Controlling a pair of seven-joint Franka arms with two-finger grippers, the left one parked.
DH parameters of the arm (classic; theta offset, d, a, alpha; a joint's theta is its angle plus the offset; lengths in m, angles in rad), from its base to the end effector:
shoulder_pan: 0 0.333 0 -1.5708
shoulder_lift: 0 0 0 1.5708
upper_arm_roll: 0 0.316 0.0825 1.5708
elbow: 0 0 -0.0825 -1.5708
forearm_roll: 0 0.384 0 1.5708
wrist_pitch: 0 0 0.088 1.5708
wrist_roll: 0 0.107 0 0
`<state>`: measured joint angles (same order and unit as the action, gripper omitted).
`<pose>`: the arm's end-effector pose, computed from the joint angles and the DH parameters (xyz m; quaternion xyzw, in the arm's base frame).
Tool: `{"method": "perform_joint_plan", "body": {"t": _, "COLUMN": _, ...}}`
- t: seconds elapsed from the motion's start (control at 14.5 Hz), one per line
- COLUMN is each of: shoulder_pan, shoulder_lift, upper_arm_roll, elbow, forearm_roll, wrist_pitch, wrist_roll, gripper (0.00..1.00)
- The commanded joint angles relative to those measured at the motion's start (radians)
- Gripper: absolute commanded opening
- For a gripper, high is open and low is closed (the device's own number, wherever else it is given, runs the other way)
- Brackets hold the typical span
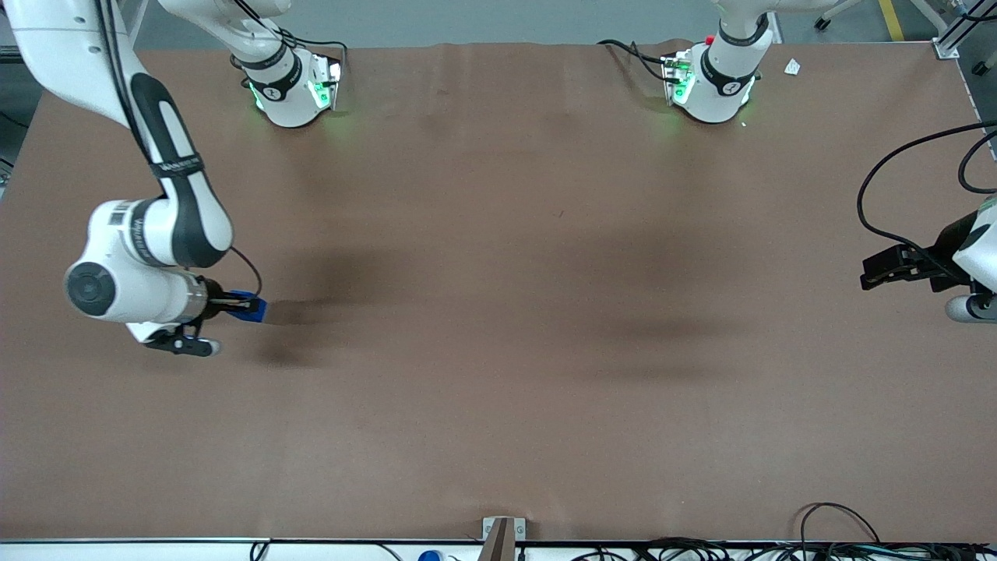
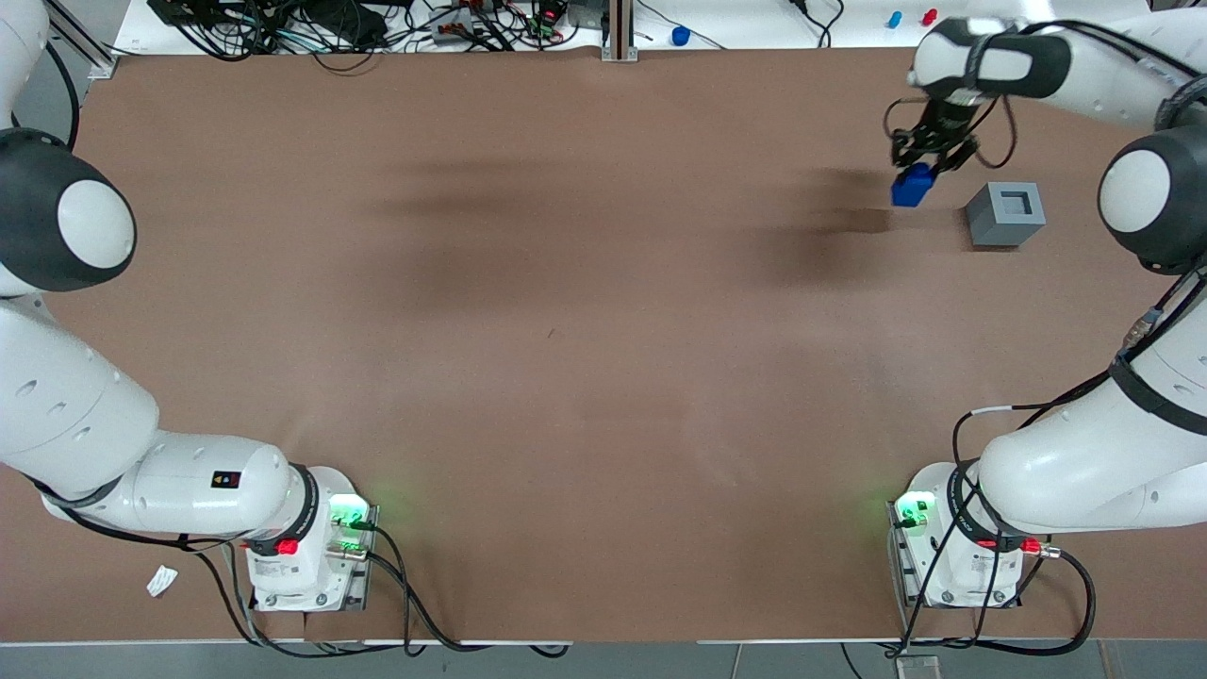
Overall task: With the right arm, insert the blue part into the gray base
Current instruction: 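Lift the blue block and carry it over the gray base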
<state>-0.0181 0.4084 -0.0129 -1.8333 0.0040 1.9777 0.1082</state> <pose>0.6100 -0.0182 0.2899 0.9888 -0.0698 -0.1315 0.0060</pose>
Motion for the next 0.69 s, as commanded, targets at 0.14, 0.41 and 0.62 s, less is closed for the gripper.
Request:
{"method": "perform_joint_plan", "body": {"t": 0.14, "shoulder_pan": -0.156, "shoulder_lift": -0.039, "upper_arm_roll": 0.007, "elbow": 0.040, "forearm_roll": -0.026, "wrist_pitch": -0.095, "wrist_roll": -0.233, "gripper": 0.03}}
{"method": "perform_joint_plan", "body": {"t": 0.41, "shoulder_pan": -0.249, "shoulder_lift": -0.030, "upper_arm_roll": 0.007, "elbow": 0.040, "forearm_roll": -0.029, "wrist_pitch": -0.079, "wrist_roll": -0.308, "gripper": 0.03}}
{"method": "perform_joint_plan", "body": {"t": 0.62, "shoulder_pan": -0.284, "shoulder_lift": -0.019, "upper_arm_roll": 0.007, "elbow": 0.040, "forearm_roll": -0.035, "wrist_pitch": -0.059, "wrist_roll": -0.311, "gripper": 0.03}}
